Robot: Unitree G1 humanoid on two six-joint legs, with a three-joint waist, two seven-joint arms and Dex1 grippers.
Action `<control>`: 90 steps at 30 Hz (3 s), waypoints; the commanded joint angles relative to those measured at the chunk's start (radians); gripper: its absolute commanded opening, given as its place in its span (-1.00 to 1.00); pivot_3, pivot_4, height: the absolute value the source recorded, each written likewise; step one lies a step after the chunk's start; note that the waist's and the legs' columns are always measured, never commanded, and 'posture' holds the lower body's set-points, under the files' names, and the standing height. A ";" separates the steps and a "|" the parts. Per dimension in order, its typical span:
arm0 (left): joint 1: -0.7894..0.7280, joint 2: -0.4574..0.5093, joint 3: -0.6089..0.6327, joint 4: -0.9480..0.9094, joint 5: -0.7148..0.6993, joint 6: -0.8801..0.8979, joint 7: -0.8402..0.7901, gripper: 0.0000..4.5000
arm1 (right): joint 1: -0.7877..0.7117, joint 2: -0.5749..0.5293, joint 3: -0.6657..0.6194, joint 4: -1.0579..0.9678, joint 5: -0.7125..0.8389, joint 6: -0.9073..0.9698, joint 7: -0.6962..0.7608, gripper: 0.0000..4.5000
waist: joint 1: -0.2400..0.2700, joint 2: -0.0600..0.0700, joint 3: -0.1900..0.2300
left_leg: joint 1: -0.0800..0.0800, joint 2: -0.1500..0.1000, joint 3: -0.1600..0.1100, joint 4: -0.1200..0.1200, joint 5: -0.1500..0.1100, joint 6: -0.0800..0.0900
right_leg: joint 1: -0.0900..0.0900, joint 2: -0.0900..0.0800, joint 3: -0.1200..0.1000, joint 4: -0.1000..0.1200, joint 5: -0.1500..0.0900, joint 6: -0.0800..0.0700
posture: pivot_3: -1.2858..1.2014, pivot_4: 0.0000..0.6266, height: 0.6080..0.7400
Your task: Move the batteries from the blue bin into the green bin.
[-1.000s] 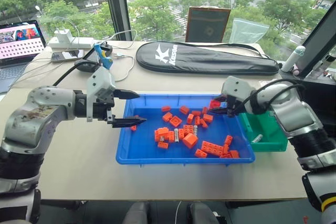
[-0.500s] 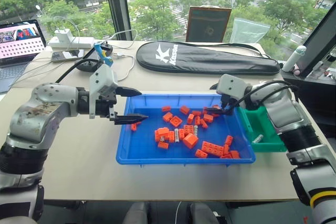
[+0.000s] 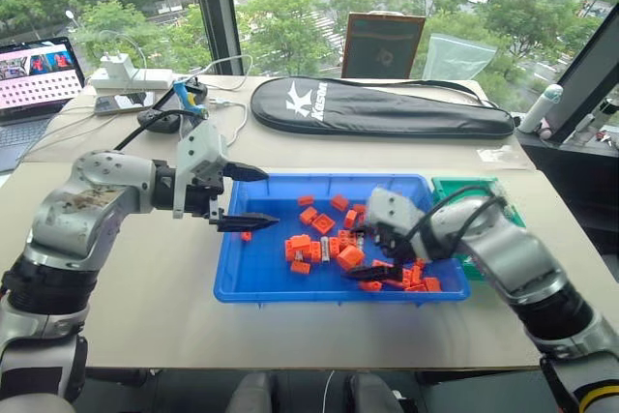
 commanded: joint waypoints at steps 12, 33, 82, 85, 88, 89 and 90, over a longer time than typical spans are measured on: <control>-0.018 0.044 -0.012 -0.026 0.010 0.010 -0.062 1.00 | -0.004 -0.013 0.023 -0.032 -0.038 0.011 -0.086 0.99 | 0.000 0.000 0.000 | 0.000 0.000 0.000 0.000 0.000 0.000 | 0.000 0.000 0.000 0.000 0.000 0.000 | 0.03 -0.52 1.00; -0.045 0.013 -0.007 0.017 0.029 -0.012 -0.042 1.00 | -0.133 -0.072 -0.133 0.093 -0.011 -0.121 -0.091 -0.37 | 0.001 0.000 0.000 | 0.000 0.000 0.000 0.000 0.000 0.000 | 0.000 0.000 0.000 -0.001 0.000 0.000 | 0.03 -0.52 1.00; -0.057 -0.021 -0.020 0.018 0.057 -0.044 -0.032 1.00 | 0.035 -0.230 -0.108 0.202 -0.078 -0.271 0.165 -0.04 | 0.001 0.000 0.000 | 0.000 0.000 0.000 0.000 0.000 0.000 | 0.000 0.000 0.000 -0.001 0.000 0.000 | 0.03 -0.52 1.00; -0.057 -0.022 -0.020 0.019 0.055 -0.042 -0.030 1.00 | 0.049 -0.233 -0.111 0.213 -0.080 -0.272 0.166 -0.04 | 0.001 0.000 0.000 | 0.000 0.000 0.000 0.000 0.000 0.000 | 0.000 0.000 0.000 -0.001 0.000 0.000 | 0.03 -0.52 1.00; -0.054 -0.023 -0.021 0.021 0.056 -0.045 -0.031 1.00 | 0.052 -0.233 -0.110 0.217 -0.081 -0.271 0.167 -0.04 | 0.001 0.000 0.000 | 0.000 0.000 0.000 0.000 0.000 0.000 | 0.000 0.000 0.000 -0.001 0.000 0.000 | 0.03 -0.52 1.00; -0.054 -0.022 -0.022 0.021 0.057 -0.047 -0.031 1.00 | 0.052 -0.232 -0.110 0.217 -0.080 -0.270 0.166 -0.04 | 0.001 0.000 0.000 | 0.000 0.000 0.000 0.000 0.000 0.000 | 0.000 0.000 0.000 -0.001 0.000 0.000 | 0.03 -0.52 1.00; -0.054 -0.022 -0.022 0.021 0.057 -0.046 -0.031 1.00 | 0.051 -0.230 -0.112 0.217 -0.078 -0.266 0.166 -0.04 | 0.001 0.000 0.000 | 0.000 0.000 0.000 0.000 0.000 0.000 | 0.000 0.000 0.000 -0.001 0.000 0.000 | 0.03 -0.52 1.00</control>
